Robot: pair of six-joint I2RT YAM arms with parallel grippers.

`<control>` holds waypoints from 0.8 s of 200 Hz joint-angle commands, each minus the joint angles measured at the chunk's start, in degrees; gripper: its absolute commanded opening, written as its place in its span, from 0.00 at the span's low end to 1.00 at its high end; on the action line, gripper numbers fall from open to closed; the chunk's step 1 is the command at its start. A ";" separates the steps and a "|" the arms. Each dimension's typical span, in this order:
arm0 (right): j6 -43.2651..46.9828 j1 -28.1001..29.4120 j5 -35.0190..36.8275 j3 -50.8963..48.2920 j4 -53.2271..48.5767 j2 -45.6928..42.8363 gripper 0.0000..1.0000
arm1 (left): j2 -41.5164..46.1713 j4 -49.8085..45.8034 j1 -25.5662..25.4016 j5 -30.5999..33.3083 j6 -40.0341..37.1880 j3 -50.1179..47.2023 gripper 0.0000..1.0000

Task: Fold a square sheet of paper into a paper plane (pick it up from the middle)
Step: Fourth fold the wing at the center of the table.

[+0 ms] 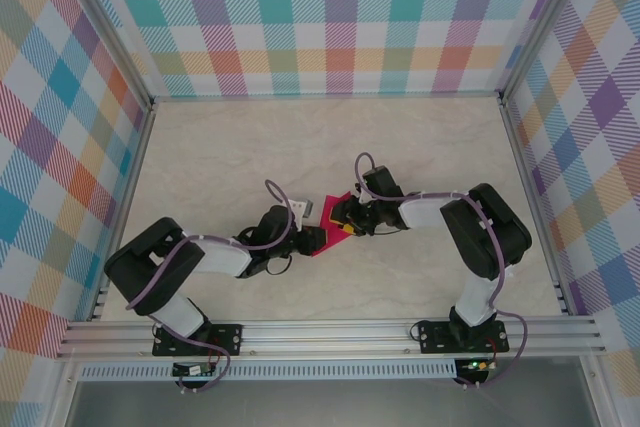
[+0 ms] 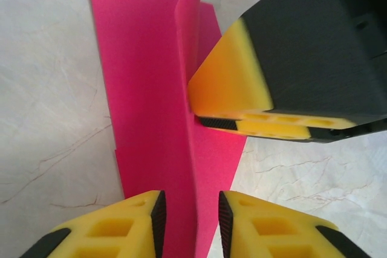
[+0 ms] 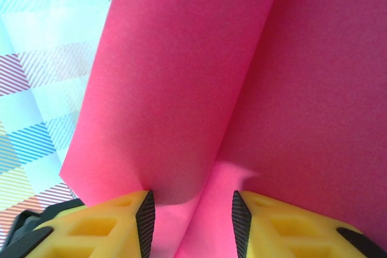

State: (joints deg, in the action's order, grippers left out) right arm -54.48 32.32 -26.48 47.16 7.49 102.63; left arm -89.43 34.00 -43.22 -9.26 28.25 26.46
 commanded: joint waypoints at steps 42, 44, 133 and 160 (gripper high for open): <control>1.37 0.32 8.34 3.23 -17.03 3.25 0.43 | 11.22 -8.19 1.99 2.74 6.22 -0.66 0.39; 1.37 0.30 8.47 3.28 -17.28 3.38 0.43 | 11.16 -8.19 2.09 2.24 6.51 -0.52 0.39; -0.36 0.47 11.65 5.72 -25.25 6.27 0.38 | -0.30 -6.95 4.46 -13.65 12.54 6.57 0.15; -0.65 0.55 12.22 5.96 -26.26 6.44 0.37 | -3.29 -7.07 4.46 -13.60 12.68 7.53 0.13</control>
State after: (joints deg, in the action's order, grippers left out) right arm -54.24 32.99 -21.80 55.18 -7.92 104.97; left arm -90.83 25.80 -39.18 -20.38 39.92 31.90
